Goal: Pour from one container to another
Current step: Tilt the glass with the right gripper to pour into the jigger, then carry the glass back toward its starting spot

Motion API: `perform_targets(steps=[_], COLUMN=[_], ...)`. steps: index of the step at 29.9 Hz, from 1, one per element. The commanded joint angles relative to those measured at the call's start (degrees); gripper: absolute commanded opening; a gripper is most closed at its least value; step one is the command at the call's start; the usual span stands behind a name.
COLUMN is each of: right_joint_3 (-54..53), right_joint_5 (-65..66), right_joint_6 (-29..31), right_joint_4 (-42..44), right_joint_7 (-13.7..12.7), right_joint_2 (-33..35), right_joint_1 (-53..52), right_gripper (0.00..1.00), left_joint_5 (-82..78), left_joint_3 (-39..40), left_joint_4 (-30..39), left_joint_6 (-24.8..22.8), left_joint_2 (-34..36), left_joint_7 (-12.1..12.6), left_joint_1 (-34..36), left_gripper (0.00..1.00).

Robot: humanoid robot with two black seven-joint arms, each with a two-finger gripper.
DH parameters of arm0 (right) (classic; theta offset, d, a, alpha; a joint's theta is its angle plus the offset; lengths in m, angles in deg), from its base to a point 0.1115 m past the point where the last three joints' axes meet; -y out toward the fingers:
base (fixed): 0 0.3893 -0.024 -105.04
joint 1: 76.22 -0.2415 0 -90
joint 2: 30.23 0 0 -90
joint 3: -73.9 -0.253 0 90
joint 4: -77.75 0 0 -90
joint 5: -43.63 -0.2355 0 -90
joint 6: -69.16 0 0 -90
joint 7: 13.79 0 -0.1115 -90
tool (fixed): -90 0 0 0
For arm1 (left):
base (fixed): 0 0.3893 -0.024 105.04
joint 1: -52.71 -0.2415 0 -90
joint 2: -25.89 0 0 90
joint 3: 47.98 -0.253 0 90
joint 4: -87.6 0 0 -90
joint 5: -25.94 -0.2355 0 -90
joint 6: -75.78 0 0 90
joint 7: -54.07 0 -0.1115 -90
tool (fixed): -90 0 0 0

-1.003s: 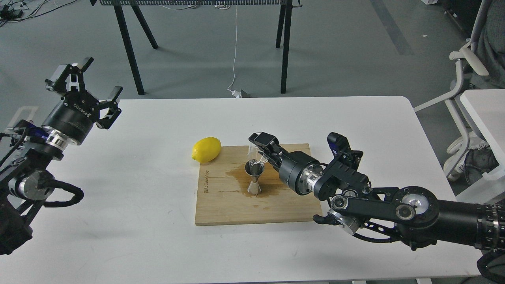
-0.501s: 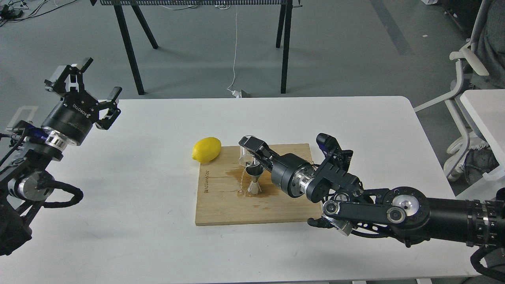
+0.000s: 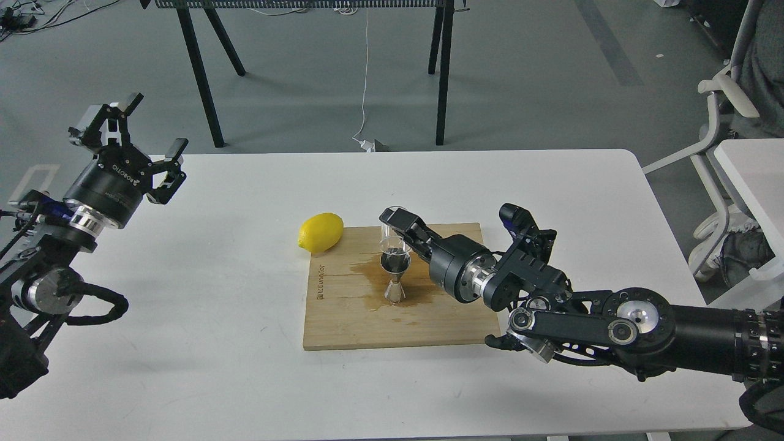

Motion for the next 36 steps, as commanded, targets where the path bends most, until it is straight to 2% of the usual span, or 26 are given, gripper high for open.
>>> perform_targets(steps=[1, 28, 36], right_joint_3=[0.09, 2.73, -4.29], right_joint_5=[0.34, 4.39, -0.69], right_joint_6=[0.0, 0.0, 0.0], right_joint_4=[-0.15, -0.33, -0.68], right_joint_7=[0.0, 0.44, 0.43], right_joint_2=[0.79, 1.06, 1.67], right_joint_1=[-0.01, -0.89, 1.48], right_gripper=[0.51, 0.51, 0.51], left_joint_5=[-0.01, -0.01, -0.01], left_joint_3=[-0.01, -0.01, 0.08], left_joint_4=[0.0, 0.0, 0.0], left_joint_6=[0.0, 0.0, 0.0], left_joint_2=[0.0, 0.0, 0.0], left_joint_7=[0.0, 0.0, 0.0], left_joint_1=[0.0, 0.0, 0.0], left_gripper=[0.95, 0.95, 0.95])
